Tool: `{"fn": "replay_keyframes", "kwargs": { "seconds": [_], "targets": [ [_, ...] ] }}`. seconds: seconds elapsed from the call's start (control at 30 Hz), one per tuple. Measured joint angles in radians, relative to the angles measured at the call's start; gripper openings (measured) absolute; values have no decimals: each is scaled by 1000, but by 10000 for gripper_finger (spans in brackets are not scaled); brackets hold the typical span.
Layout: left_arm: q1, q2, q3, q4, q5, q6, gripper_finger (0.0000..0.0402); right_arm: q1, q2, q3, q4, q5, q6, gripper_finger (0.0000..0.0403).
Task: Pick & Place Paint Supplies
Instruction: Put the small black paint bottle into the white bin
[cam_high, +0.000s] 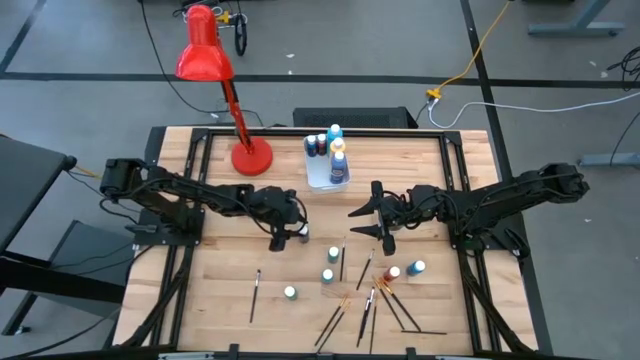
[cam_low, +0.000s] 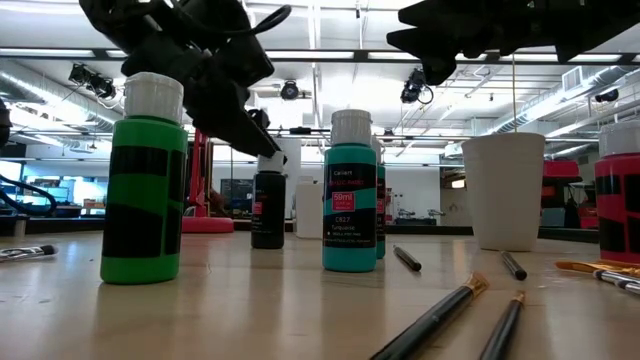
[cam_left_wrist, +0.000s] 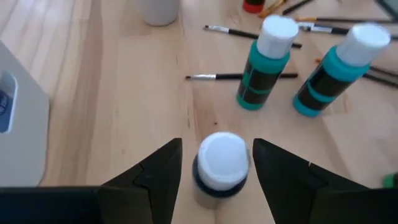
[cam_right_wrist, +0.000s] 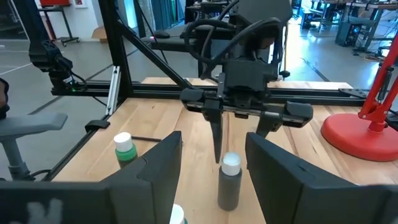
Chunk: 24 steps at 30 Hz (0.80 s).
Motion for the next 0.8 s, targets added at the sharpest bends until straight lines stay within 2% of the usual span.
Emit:
{"fn": "replay_keyframes", "kwargs": {
  "seconds": [0.3,0.8],
  "targets": [
    [0,0,1,2,-23,-53,206,0,0,0,1,0,0,178],
    [0,0,0,0,-46,-37,206,0,0,0,0,0,0,178]
  ]
}}
